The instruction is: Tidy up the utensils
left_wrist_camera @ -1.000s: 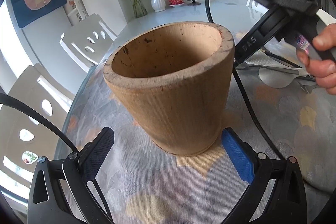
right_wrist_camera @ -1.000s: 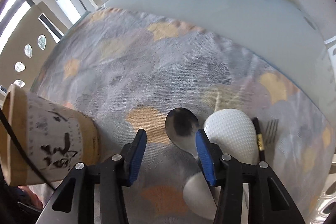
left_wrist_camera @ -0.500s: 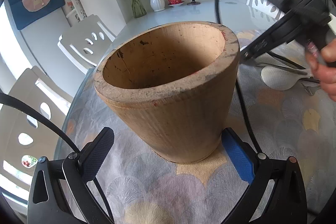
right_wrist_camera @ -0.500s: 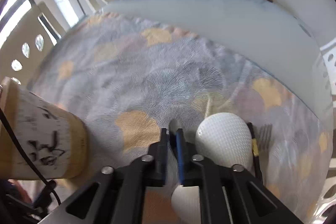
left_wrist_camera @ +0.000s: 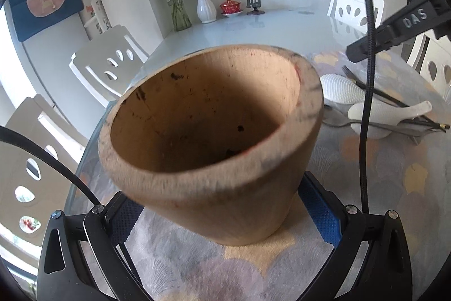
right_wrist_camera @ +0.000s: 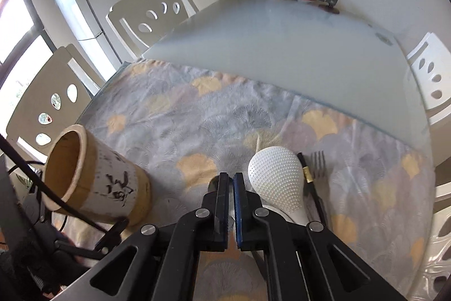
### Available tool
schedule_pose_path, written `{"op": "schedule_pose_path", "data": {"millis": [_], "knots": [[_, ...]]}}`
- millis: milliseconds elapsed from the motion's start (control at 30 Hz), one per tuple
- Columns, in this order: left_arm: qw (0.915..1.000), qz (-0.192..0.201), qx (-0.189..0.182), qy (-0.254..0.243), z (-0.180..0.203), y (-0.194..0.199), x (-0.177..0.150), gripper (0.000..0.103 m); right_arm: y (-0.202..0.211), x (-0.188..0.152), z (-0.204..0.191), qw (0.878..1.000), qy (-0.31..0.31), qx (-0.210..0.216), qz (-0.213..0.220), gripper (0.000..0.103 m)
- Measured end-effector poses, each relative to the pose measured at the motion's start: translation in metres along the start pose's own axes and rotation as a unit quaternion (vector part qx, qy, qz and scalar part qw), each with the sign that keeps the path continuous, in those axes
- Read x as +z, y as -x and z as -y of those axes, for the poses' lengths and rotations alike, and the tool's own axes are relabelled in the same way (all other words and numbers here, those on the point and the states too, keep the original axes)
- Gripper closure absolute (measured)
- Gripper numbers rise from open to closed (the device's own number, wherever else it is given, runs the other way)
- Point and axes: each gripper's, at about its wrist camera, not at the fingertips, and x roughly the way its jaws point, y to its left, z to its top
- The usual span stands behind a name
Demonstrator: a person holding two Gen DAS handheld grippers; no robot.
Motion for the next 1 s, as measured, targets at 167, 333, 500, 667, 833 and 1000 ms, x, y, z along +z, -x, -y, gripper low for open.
{"op": "schedule_pose_path", "data": {"millis": [167, 333, 500, 667, 833, 1000], "knots": [[1.0, 0.004, -0.002, -0.006, 0.0, -0.003, 0.005, 0.001, -0.004, -0.015, 0.03, 0.996, -0.06, 0.038, -0.056, 0.099], [0.9999, -0.006, -0.014, -0.004, -0.003, -0.008, 0.007, 0.001, 0.002, -0.051, 0.061, 0.991, -0.095, 0.031, -0.085, 0.096], [0.9989, -0.008, -0.046, 0.008, -0.011, 0.001, 0.006, 0.001, 0.013, -0.081, 0.078, 0.99, -0.099, -0.017, -0.103, 0.09], [0.9961, -0.027, -0.079, 0.028, -0.016, 0.002, 0.004, 0.001, 0.032, -0.091, 0.089, 0.989, -0.13, -0.016, -0.073, 0.05], [0.9941, -0.037, -0.091, 0.046, -0.018, -0.002, 0.005, 0.001, 0.028, -0.088, 0.064, 0.994, -0.086, 0.005, -0.065, 0.035], [0.9948, -0.04, -0.083, 0.044, -0.016, -0.006, 0.007, 0.001, -0.004, -0.081, 0.023, 0.995, -0.005, 0.002, -0.098, 0.057]]}}
